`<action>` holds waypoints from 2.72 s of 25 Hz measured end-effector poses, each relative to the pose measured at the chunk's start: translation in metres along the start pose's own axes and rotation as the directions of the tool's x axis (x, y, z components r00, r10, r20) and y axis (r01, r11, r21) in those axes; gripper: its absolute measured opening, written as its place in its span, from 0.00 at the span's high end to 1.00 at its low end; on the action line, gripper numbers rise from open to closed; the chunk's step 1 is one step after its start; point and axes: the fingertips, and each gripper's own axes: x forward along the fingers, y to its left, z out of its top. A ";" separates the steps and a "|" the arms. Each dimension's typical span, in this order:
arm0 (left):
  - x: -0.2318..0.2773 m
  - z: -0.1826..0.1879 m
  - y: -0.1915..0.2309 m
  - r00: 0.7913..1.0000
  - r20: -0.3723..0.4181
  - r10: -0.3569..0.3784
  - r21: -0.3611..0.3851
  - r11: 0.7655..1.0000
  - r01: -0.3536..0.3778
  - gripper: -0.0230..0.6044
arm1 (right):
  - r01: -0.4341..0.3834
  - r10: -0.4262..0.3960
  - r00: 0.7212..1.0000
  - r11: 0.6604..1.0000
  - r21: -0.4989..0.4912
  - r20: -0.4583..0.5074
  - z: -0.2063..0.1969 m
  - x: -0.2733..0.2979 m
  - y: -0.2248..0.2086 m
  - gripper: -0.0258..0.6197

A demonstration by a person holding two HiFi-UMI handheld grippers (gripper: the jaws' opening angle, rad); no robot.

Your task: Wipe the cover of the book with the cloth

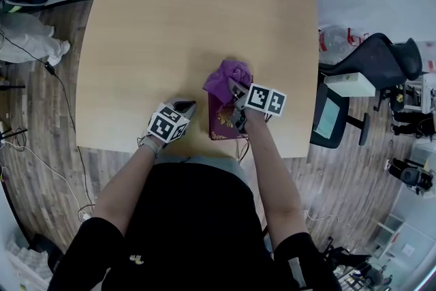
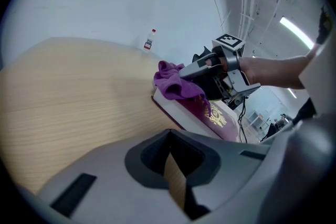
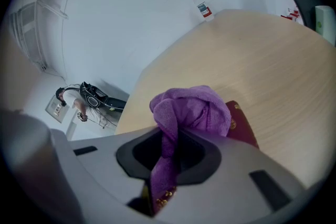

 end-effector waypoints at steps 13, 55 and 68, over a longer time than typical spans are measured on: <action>0.005 0.003 -0.006 0.999 0.010 -0.034 -0.036 0.999 0.035 0.93 | 0.045 -0.048 0.997 0.997 0.059 0.057 0.014 -0.047 -0.056 0.85; 0.015 0.031 -0.044 0.995 0.068 0.070 -0.040 0.997 -0.067 0.93 | -0.050 0.047 0.994 0.998 -0.033 -0.101 -0.114 -0.125 -0.058 0.85; -0.082 0.085 -0.102 0.966 0.258 0.025 -0.049 0.999 -0.012 0.93 | -0.093 0.129 0.986 0.950 -0.299 0.104 -0.063 -0.196 0.021 0.85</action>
